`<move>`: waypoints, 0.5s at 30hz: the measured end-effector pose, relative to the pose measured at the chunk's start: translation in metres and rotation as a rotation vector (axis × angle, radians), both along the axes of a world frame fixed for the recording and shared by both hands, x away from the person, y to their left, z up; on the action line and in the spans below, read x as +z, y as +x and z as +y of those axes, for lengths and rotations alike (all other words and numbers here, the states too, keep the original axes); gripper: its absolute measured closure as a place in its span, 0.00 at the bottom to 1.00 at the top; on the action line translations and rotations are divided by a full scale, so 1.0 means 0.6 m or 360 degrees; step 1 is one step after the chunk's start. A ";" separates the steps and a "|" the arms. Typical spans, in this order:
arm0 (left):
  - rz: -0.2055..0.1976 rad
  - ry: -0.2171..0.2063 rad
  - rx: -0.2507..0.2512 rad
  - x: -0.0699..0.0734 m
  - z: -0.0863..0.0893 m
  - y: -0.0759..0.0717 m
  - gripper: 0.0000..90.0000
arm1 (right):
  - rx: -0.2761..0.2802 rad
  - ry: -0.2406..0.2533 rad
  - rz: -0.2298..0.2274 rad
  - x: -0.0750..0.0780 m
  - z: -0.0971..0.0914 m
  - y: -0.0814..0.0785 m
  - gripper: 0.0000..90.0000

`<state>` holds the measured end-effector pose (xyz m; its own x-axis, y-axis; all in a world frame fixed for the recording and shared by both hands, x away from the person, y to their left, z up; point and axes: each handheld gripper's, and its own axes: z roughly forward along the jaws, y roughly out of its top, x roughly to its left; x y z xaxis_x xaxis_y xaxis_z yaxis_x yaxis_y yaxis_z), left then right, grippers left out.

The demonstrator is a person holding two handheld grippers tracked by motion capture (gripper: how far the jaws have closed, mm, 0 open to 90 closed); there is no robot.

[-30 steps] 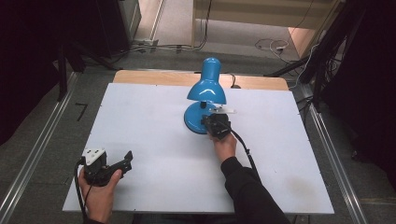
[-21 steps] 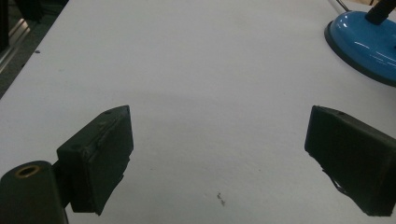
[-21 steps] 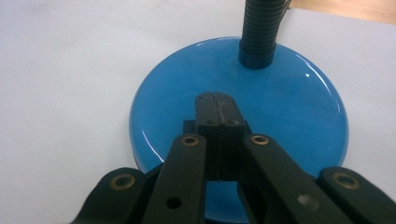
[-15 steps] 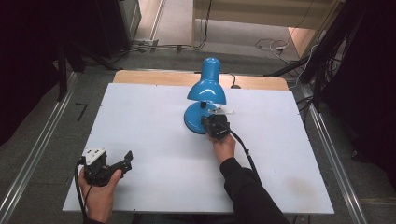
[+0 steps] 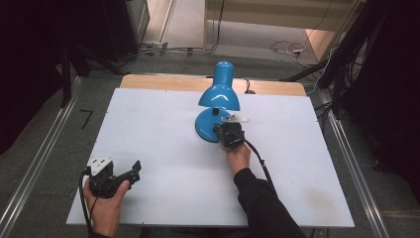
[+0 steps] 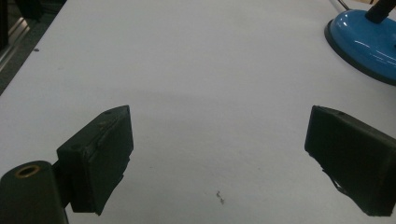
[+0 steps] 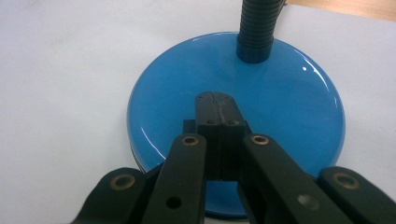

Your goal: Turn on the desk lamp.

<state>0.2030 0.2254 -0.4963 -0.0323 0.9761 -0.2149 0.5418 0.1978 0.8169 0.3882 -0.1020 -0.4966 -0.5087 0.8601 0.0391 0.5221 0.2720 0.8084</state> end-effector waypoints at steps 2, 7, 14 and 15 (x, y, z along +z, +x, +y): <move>-0.0001 -0.0001 -0.0001 0.000 0.000 0.000 0.09 | 0.0000 0.0010 0.0001 0.000 0.001 -0.001 0.97; 0.0003 0.0000 -0.0006 -0.001 0.000 0.001 0.09 | 0.0003 -0.0005 -0.0006 0.000 0.000 0.000 0.97; 0.0004 -0.0003 -0.0010 -0.001 0.000 0.001 0.09 | 0.0003 -0.0009 -0.0008 -0.001 0.004 -0.002 0.98; 0.0004 -0.0002 -0.0012 0.000 0.000 0.001 0.09 | 0.0004 -0.0010 -0.0008 -0.001 0.004 -0.002 0.98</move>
